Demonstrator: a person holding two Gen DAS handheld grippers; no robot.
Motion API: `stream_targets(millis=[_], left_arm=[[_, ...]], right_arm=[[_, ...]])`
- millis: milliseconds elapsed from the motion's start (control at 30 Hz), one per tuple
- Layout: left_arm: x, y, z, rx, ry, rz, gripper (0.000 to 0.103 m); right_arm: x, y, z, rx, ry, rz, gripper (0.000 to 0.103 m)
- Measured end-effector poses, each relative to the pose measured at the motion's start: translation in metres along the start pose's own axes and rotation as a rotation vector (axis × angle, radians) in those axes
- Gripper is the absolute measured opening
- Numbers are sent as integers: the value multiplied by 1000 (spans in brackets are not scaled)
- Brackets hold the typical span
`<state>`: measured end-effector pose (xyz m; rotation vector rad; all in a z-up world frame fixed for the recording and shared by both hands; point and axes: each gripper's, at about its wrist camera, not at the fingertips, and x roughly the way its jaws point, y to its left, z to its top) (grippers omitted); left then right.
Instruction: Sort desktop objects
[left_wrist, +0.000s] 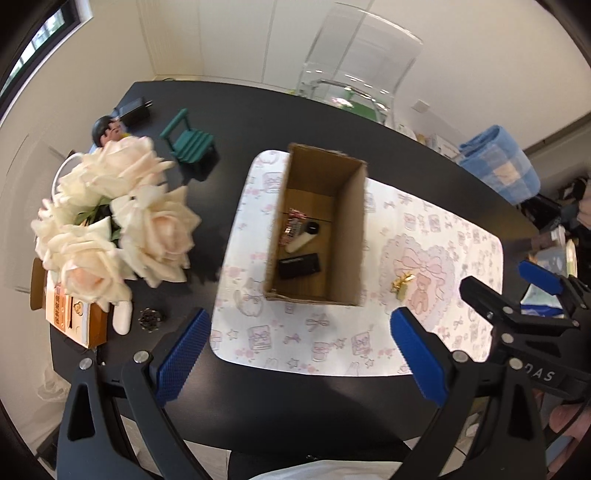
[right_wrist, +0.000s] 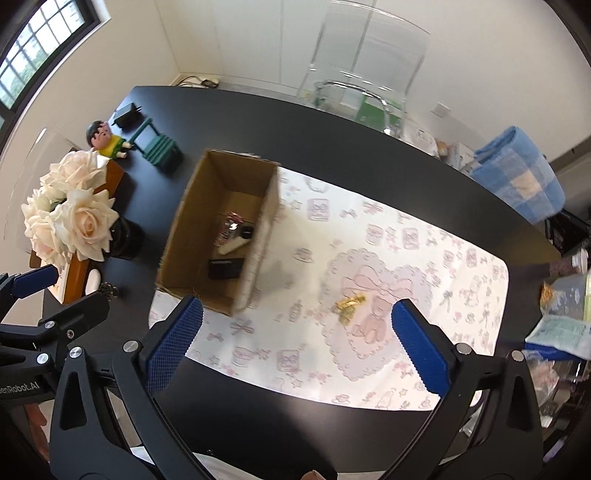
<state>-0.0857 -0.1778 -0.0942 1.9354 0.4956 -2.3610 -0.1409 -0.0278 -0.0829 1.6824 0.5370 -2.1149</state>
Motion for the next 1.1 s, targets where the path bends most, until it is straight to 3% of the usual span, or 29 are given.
stream_targets(millis=[367, 633, 867, 1100], left_arm=[[12, -108, -33, 176, 12, -3, 97], [9, -167, -57, 227, -13, 30, 97], [13, -188, -62, 254, -15, 56, 97], [34, -182, -60, 259, 3, -7, 97]], right_arm=[[-22, -106, -69, 147, 5, -19, 103], [-32, -158, -109, 184, 1, -16, 103], [-33, -189, -136, 219, 3, -2, 103], [-24, -188, -143, 256, 22, -63, 103]])
